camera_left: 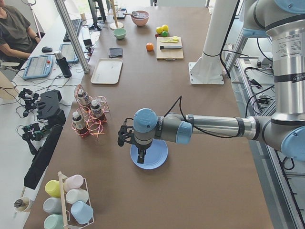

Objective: Pick orange to plate

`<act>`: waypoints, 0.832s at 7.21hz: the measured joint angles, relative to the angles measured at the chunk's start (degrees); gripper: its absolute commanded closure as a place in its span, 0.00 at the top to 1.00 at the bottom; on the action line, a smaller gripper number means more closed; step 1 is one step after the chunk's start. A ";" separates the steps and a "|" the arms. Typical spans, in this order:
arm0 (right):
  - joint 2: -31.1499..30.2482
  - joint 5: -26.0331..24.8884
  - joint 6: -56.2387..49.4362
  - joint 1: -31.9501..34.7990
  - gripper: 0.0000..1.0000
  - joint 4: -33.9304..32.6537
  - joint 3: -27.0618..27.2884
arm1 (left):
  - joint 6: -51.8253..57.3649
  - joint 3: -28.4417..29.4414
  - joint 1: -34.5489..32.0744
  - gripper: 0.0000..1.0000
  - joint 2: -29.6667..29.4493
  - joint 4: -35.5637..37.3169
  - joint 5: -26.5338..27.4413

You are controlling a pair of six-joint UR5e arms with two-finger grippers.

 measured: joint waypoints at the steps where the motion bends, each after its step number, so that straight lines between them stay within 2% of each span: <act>1: 0.09 0.28 -0.01 -0.03 1.00 0.00 0.00 | -0.06 0.12 -0.03 0.98 0.09 -0.45 -0.02; 4: 0.26 1.36 -0.02 -0.06 1.00 0.02 0.02 | -2.87 1.14 0.21 0.98 0.28 -3.00 0.08; 6: 0.08 2.21 -0.02 -0.06 1.00 0.07 0.73 | -4.42 7.96 1.27 0.97 -0.43 -11.50 0.54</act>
